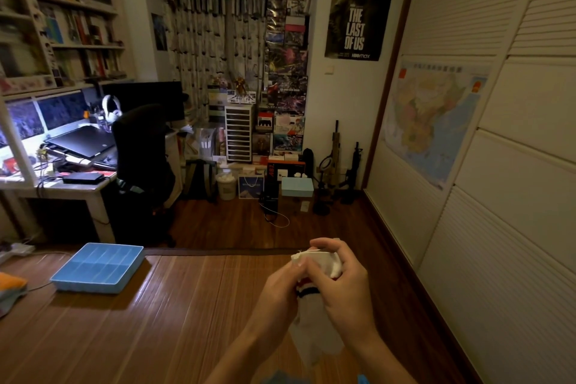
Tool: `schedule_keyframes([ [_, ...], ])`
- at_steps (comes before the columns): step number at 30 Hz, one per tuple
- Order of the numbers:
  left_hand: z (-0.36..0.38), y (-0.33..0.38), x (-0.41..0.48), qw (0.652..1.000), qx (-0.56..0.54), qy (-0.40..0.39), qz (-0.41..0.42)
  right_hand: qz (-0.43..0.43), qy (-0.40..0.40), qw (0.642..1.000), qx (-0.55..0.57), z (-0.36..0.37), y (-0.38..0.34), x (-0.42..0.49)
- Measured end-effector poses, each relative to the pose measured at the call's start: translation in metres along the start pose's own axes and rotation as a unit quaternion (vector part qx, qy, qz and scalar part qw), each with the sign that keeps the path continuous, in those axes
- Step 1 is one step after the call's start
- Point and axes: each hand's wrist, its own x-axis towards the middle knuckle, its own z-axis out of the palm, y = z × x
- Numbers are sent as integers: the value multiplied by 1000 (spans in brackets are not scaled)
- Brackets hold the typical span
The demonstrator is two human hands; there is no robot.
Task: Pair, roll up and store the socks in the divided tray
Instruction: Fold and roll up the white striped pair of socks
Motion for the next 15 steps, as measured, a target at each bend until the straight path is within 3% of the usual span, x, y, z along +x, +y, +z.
schedule_keyframes([
  [15,-13,-4,1,999,-1,45,10,12,-5,1000,4,-16,-1,8],
])
